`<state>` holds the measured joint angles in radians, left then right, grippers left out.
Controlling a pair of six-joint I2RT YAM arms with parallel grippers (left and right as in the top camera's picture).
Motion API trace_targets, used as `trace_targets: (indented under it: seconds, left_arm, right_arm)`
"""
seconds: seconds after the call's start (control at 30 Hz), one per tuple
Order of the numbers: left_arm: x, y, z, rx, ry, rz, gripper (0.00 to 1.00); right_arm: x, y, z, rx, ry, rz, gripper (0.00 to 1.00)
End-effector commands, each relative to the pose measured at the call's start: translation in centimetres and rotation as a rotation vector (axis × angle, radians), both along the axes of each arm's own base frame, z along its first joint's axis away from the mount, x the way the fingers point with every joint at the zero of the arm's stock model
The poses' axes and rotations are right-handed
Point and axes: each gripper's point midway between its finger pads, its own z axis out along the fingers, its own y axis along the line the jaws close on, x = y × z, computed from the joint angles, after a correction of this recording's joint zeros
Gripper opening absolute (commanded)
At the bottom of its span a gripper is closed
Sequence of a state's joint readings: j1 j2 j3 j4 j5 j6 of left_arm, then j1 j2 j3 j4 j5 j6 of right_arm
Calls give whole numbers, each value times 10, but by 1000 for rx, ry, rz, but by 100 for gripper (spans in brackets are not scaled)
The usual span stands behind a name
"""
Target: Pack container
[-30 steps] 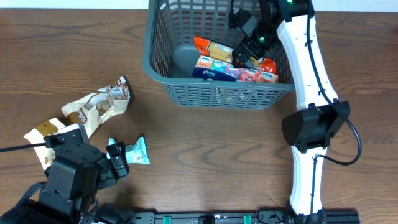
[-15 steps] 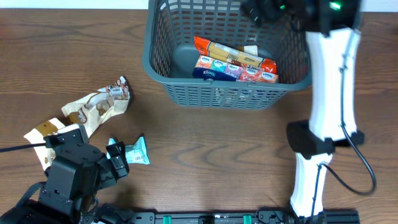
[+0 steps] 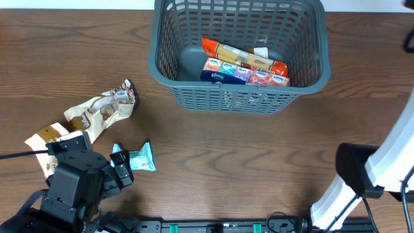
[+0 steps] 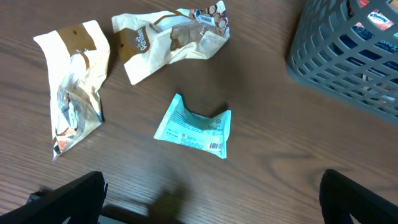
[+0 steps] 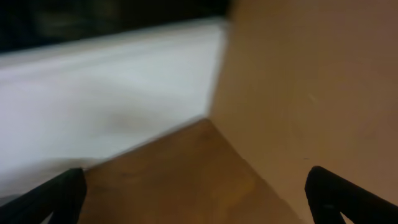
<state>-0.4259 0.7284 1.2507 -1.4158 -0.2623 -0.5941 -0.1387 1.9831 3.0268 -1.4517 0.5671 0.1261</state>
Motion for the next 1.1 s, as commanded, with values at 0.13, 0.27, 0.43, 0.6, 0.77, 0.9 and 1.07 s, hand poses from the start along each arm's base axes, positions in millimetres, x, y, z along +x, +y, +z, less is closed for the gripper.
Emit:
trace_targets:
  seconds: [0.13,0.27,0.43,0.6,0.77,0.9,1.07]
  left_arm:
    - [0,3,2,20,-2,-1,99]
    - [0,3,2,20,-2,0,99]
    - [0,3,2,20,-2,0,99]
    - [0,3,2,20,-2,0,99]
    - [0,3,2,20,-2,-1,99]
    - [0,3,2,20,-2,-1,99]
    - [0,3,2,20,-2,0,99]
  right_arm:
    - [-26,-58,-52,196,49,-258,99]
    - [-29,-72,-77,241,135,-281,99]
    - [-33,-85,-96,261,202,-320,99]
    - [-35,-100,-113,277,249,-358,99]
    - [-34,-116,-143,313,318,-392,99]
    - [-30,-112,-167,361,383,-371,99]
    - [-21,-108,-181,403,399,-334,99]
